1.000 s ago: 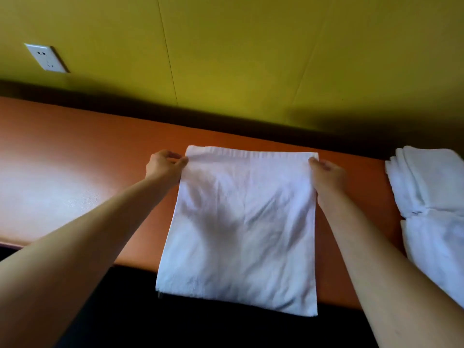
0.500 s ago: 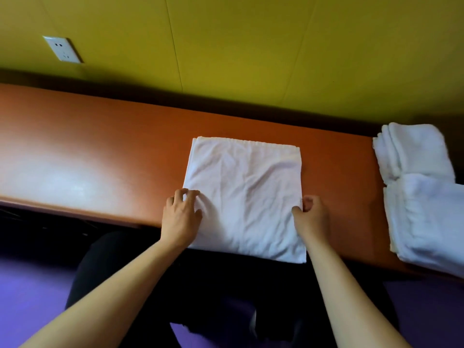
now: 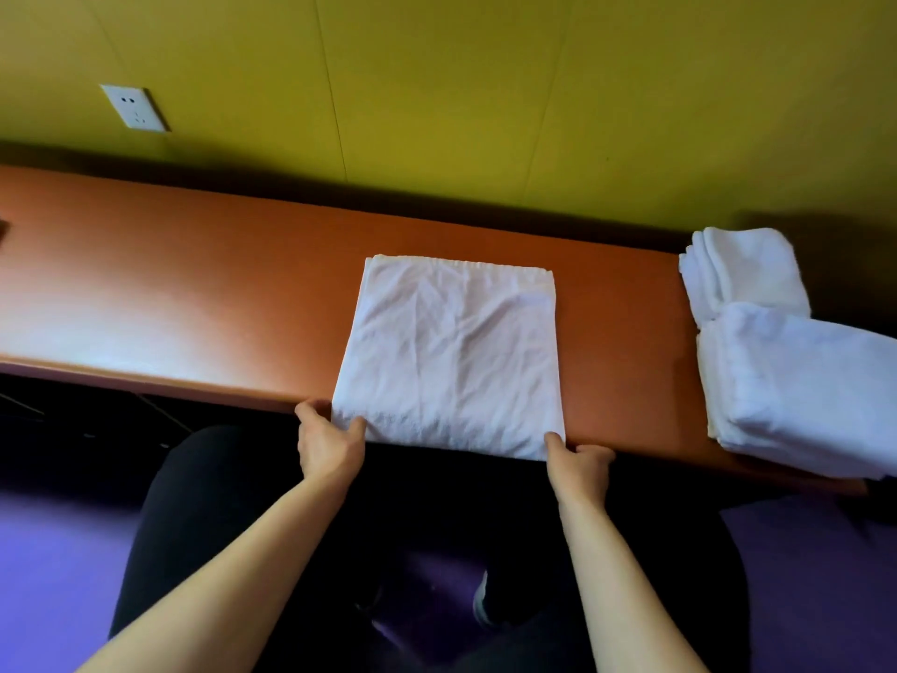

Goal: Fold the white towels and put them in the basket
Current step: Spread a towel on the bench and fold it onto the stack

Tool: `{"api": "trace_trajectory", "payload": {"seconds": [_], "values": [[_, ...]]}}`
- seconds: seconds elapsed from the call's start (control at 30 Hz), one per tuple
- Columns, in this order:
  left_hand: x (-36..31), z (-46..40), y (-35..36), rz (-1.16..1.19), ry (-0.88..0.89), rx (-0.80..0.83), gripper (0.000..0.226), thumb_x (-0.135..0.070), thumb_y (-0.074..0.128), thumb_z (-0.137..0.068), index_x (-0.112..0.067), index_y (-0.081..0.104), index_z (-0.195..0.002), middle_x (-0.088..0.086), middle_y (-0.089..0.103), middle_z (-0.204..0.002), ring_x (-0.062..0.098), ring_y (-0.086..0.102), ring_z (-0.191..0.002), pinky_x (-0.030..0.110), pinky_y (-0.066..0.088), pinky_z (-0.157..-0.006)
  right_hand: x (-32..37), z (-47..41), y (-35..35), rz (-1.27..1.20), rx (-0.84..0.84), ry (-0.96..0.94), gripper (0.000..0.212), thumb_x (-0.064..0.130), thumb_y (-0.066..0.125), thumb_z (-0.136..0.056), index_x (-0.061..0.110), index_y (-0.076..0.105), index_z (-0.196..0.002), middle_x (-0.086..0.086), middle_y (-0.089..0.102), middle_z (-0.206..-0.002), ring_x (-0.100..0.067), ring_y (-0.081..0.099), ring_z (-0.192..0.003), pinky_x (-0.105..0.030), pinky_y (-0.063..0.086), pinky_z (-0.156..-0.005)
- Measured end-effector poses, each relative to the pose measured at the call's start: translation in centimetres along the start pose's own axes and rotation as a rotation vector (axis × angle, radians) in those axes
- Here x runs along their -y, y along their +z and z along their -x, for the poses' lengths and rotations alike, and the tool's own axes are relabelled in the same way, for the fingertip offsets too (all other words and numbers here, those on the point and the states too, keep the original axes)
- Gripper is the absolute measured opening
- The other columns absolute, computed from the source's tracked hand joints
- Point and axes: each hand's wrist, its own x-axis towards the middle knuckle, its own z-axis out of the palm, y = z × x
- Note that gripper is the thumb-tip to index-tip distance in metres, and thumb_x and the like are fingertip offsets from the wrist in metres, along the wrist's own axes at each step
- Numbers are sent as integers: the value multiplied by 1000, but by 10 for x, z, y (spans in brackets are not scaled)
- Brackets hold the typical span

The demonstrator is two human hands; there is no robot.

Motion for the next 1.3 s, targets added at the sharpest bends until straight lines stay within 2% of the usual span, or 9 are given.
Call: {"api": "trace_trajectory", "payload": {"seconds": [0.17, 0.27, 0.4, 0.6, 0.73, 0.87, 1.0, 1.13, 1.3], "values": [[0, 0, -10, 52, -57, 48, 52, -24, 74, -85, -9, 44, -125, 15, 64, -117, 36, 61, -109, 39, 45, -88, 0, -3, -7, -165, 55, 44, 41, 23, 77, -81, 2, 55, -109, -12, 59, -102, -26, 55, -83, -32, 43, -76], [-1, -2, -12, 39, -72, 79, 46, -27, 74, -84, -8, 55, -121, 10, 66, -111, 33, 62, -105, 35, 45, -82, -8, -9, -8, -241, 107, 85, 30, 20, 76, -84, 5, 64, -108, -5, 64, -96, -23, 59, -85, -41, 55, -87], [4, -7, -20, 95, -64, 158, 30, -37, 69, -75, -9, 70, -86, 12, 72, -86, 33, 70, -82, 45, 61, -75, -3, -3, -18, -304, 175, 52, 12, 15, 68, -91, 11, 69, -101, -4, 70, -90, -23, 70, -84, -35, 56, -67], [-5, 16, -48, 365, -62, 188, 17, -11, 62, -94, 2, 55, -102, 23, 69, -92, 31, 74, -67, 48, 63, -72, 20, 26, -43, -325, 128, -152, 21, 9, 62, -92, 18, 61, -111, 0, 66, -80, -22, 64, -62, -32, 47, -57], [-10, 34, -67, 452, 3, 208, 26, -2, 60, -94, -10, 56, -118, 18, 69, -97, 32, 74, -67, 47, 63, -71, 21, 35, -57, -360, 151, -202, 25, 6, 61, -92, 26, 66, -105, 0, 67, -84, -20, 59, -58, -33, 47, -56], [-14, 35, -78, 525, 55, 255, 13, -2, 62, -93, -6, 70, -103, 18, 69, -92, 21, 70, -65, 34, 63, -65, 27, 30, -61, -507, 196, -124, 10, 10, 67, -90, 17, 71, -84, -4, 67, -82, -10, 55, -46, -24, 40, -49], [-24, 19, -82, 533, 151, 407, 24, 9, 59, -93, -4, 62, -113, 13, 74, -92, 18, 66, -67, 23, 61, -67, 49, 19, -63, -565, 383, -166, 13, 17, 72, -89, 16, 70, -102, -3, 69, -80, -11, 56, -59, -23, 39, -55], [-43, -6, -76, 387, 242, 259, 18, -10, 62, -98, 4, 58, -107, 9, 77, -77, 9, 58, -49, 17, 54, -52, 74, -4, -46, -334, 178, -331, 12, 21, 70, -92, 17, 72, -103, 4, 74, -72, -12, 57, -60, -21, 45, -55], [-80, -45, -64, 271, 352, 92, 25, -22, 69, -95, 1, 62, -95, 4, 60, -52, 7, 47, -34, 17, 38, -37, 117, -48, -18, -228, 78, -443, 11, 30, 70, -91, 21, 68, -96, 1, 70, -71, -18, 62, -66, -36, 54, -70]]}}
